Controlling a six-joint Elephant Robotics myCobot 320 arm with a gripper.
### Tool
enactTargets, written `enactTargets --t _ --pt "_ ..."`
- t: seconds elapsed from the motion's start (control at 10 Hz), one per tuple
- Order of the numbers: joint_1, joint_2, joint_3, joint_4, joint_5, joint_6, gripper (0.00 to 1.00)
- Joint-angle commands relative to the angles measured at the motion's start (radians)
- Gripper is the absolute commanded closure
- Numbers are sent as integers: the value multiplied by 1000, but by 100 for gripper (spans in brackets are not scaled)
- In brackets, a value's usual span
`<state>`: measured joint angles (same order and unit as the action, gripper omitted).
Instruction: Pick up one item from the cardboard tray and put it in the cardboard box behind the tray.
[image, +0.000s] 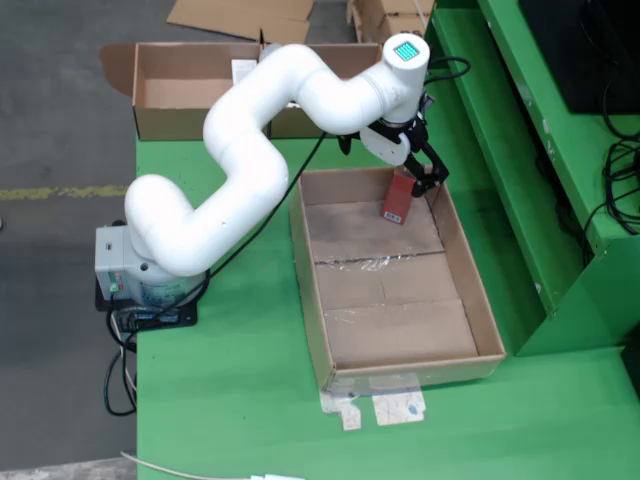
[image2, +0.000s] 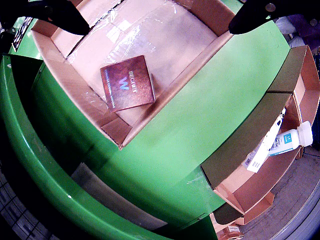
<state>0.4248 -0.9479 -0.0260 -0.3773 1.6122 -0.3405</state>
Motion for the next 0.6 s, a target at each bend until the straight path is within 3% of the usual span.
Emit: enactTargets --t 0.0,0.2,0.5 --pt "-3 12 26 0 12 -2 0" --pt "0 0 26 23 9 1 0" --pt "19 -88 26 233 -21 10 0"
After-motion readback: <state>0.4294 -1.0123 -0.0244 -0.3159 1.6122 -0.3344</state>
